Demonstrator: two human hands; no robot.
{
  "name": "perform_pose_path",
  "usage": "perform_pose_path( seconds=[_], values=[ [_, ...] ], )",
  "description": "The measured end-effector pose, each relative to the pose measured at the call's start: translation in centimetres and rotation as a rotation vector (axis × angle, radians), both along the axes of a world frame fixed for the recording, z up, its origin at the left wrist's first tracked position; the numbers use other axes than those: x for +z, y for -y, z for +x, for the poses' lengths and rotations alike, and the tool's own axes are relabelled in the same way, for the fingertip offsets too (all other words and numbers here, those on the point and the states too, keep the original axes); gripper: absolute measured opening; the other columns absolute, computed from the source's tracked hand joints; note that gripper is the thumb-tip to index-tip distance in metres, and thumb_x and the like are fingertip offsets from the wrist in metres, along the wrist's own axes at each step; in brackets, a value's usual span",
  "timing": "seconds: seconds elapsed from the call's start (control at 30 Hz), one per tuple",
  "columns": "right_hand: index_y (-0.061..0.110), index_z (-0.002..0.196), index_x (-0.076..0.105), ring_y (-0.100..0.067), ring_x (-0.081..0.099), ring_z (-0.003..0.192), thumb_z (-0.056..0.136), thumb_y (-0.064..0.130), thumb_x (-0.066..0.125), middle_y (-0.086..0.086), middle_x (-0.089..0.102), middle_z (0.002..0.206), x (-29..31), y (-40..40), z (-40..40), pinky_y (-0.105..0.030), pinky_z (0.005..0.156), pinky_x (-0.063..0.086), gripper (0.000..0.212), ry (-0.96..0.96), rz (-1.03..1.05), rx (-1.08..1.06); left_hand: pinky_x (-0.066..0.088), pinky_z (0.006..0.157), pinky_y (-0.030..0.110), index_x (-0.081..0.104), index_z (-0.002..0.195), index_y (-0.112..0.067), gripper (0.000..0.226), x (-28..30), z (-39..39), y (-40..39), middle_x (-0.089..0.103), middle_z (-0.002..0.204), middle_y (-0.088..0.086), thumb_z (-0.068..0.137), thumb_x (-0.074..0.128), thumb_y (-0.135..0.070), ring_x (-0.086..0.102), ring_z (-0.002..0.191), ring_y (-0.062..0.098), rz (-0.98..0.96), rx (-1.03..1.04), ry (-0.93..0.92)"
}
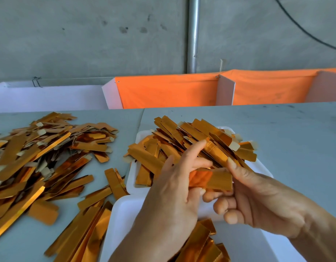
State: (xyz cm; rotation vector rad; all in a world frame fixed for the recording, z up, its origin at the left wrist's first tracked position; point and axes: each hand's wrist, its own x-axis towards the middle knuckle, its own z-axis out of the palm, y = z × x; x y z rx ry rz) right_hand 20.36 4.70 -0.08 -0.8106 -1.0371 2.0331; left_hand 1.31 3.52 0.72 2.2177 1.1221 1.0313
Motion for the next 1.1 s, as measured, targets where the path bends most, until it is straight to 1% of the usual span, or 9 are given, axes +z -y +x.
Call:
perform_pose_path(
  seconds=[0.1,0.2,0.3,0.37,0.43,0.6,0.73,0.87,1.1],
  values=[
    [-0.001,0.113,0.065,-0.021,0.069,0.073,0.064,0.039,0.086,-0.022,0.068,0.098,0.0,0.1,0.2,-0.029,0.061,0.058,0.067,-0.017,-0.001,0.050,0.021,0.112,0.013,0.008,0.134,-0.064,0.083,0.2,0.2,0.1,0.031,0.130,-0.046,0.092,0.052,-0.008,0.021,0.134,-0.011,0.019,0.002,-0.059],
    [0.001,0.118,0.060,-0.022,0.067,0.079,0.055,0.033,0.092,-0.016,0.067,0.098,-0.3,0.0,-0.1,-0.035,0.072,0.059,0.078,0.098,0.066,0.005,-0.001,0.105,-0.002,0.015,0.137,-0.061,0.085,0.4,0.7,0.5,0.003,0.141,-0.049,0.087,0.053,-0.006,-0.008,0.136,-0.016,0.043,0.006,0.002],
    [0.017,0.123,0.056,-0.028,0.068,0.092,0.038,0.040,0.096,-0.010,0.068,0.097,-0.6,-0.2,-1.1,-0.036,0.081,0.056,0.097,0.319,0.167,-0.087,0.027,0.106,0.010,0.034,0.129,-0.051,0.063,0.2,0.8,0.2,0.026,0.147,-0.027,0.085,0.065,-0.018,0.021,0.133,-0.015,-0.049,0.148,0.391],
    [0.026,0.123,0.053,-0.026,0.068,0.094,0.029,0.050,0.094,-0.004,0.069,0.094,-0.8,-0.2,-2.1,-0.030,0.080,0.055,0.106,0.443,0.258,-0.110,0.045,0.081,0.006,0.043,0.112,-0.044,0.052,-0.1,1.0,-0.2,0.049,0.131,-0.013,0.078,0.074,-0.019,0.048,0.113,-0.014,-0.191,0.261,0.600],
    [0.035,0.124,0.049,-0.021,0.069,0.094,0.032,0.056,0.092,0.002,0.070,0.092,-1.2,-0.1,-3.2,-0.032,0.084,0.054,0.103,0.520,0.346,-0.093,0.045,0.065,0.002,0.042,0.104,-0.038,0.051,-0.7,1.3,-0.9,0.061,0.115,-0.007,0.077,0.073,-0.007,0.059,0.098,-0.012,-0.202,0.328,0.659],
    [0.044,0.120,0.050,-0.007,0.064,0.101,0.064,0.046,0.082,0.010,0.068,0.109,-1.7,0.3,-4.0,-0.033,0.091,0.053,0.064,0.654,0.509,-0.022,0.052,0.077,0.016,0.046,0.105,-0.039,0.043,-0.7,1.0,-1.0,0.070,0.096,-0.022,0.085,0.065,-0.007,0.063,0.092,-0.009,-0.223,0.259,0.569],
    [0.034,0.100,0.068,-0.017,0.067,0.088,0.066,0.049,0.078,-0.002,0.069,0.097,-0.9,0.5,-3.2,-0.026,0.069,0.055,0.039,0.495,0.463,-0.145,0.050,0.089,0.022,0.057,0.107,-0.046,0.036,-0.6,0.5,-0.9,0.067,0.106,-0.024,0.091,0.059,-0.014,0.060,0.100,-0.009,-0.260,0.229,0.489],
    [0.021,0.088,0.069,-0.017,0.061,0.067,0.073,0.037,0.078,-0.003,0.066,0.080,-0.7,0.5,-2.8,-0.021,0.054,0.048,0.024,0.290,0.438,-0.368,0.047,0.090,0.014,0.054,0.125,-0.045,0.039,-0.7,0.8,-0.7,0.062,0.113,-0.026,0.095,0.052,-0.020,0.055,0.108,-0.006,-0.173,0.219,0.287],
    [0.011,0.086,0.067,-0.023,0.065,0.064,0.071,0.027,0.068,-0.011,0.067,0.078,-1.3,0.1,-3.1,-0.025,0.058,0.054,0.022,0.311,0.435,-0.484,0.027,0.072,-0.008,0.017,0.147,-0.043,0.050,-1.0,1.8,-0.8,0.035,0.122,-0.023,0.100,0.032,-0.036,0.033,0.103,-0.007,-0.038,0.299,-0.069]
  ],
)
